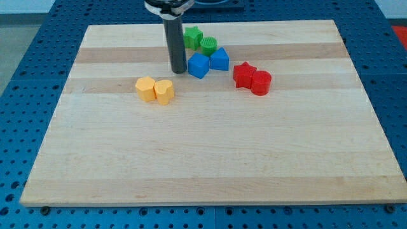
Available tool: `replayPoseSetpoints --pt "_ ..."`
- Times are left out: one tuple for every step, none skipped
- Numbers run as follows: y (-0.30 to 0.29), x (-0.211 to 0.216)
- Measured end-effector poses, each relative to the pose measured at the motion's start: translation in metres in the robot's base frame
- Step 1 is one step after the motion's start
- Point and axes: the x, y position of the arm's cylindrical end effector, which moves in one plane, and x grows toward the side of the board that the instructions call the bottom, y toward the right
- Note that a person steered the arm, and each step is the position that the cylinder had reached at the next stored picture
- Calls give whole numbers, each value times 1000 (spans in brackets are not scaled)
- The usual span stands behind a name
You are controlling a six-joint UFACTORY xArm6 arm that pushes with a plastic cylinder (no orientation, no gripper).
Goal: Move the green circle to the top center
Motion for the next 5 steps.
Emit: replayPoseSetpoints --pt "25 -2" --pt "21 -5" --pt "-13 -4" --pt "-18 -6" --pt "6 -13"
